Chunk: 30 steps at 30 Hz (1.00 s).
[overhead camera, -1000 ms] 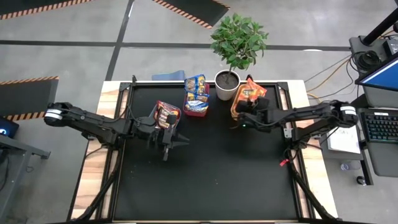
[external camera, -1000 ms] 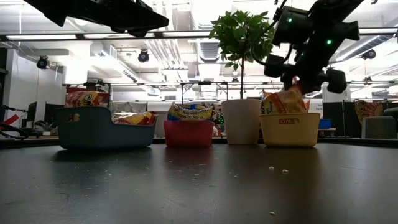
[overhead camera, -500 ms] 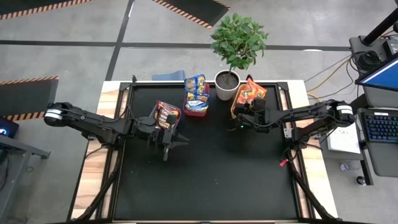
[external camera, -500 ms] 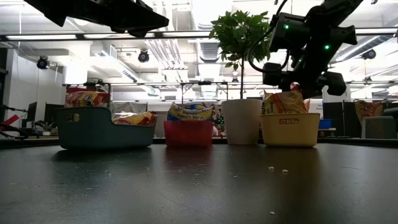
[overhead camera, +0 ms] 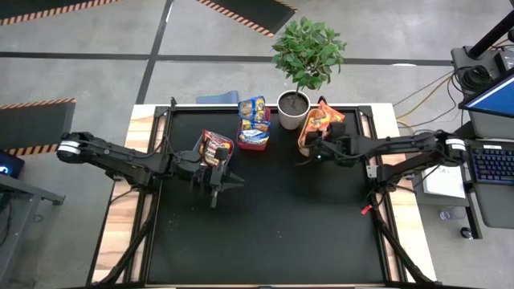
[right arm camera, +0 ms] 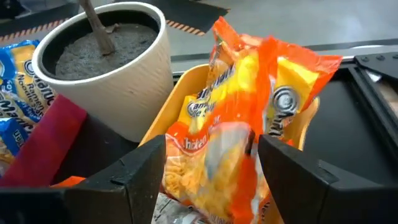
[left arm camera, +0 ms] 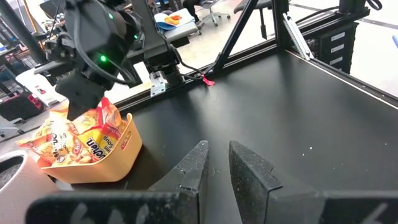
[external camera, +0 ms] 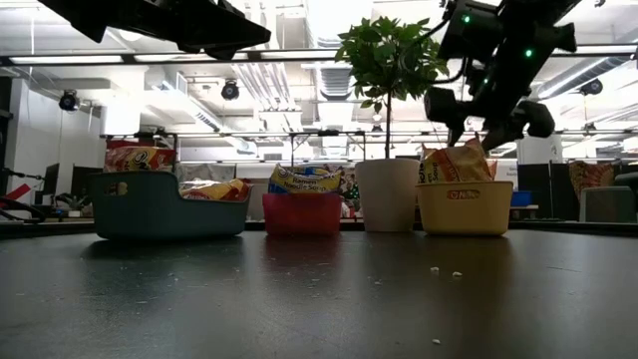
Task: Sort Maruchan noodles
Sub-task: Put the orange noodle pack into the yellow bin
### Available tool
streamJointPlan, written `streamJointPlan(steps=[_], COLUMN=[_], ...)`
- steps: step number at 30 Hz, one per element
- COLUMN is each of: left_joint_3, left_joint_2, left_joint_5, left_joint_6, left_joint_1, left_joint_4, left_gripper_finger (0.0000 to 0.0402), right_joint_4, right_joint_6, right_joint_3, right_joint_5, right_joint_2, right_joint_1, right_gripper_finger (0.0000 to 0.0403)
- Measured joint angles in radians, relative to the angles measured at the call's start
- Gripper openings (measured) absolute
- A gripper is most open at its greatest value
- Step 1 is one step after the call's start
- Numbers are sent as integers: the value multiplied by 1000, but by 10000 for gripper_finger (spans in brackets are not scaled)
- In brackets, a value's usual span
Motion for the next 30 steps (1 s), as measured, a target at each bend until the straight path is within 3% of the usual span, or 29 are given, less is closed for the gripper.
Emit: streamJointPlan(steps=[9,14,22,30], left_joint_3=[0,0,0,0], left_joint_2=[0,0,0,0], left_joint_5=[-1,-1,-1,-1], left_joint_6=[0,0,0,0], left_joint_1=[0,0,0,0], left_joint_4=[-1,0,0,0], left_gripper_finger=[45,45,45,45], right_joint_4=[-26,-25,-17,42], right_joint_6=[-106,-169,-254,-378], right_joint_3=[13,14,14,31], right_joint_5=[-48,-57,-51,-143], right_joint_2=[-100,-77,82,160], right_joint_1=[-39,-81,-168,-266], right_gripper_finger=[210,142,17,12])
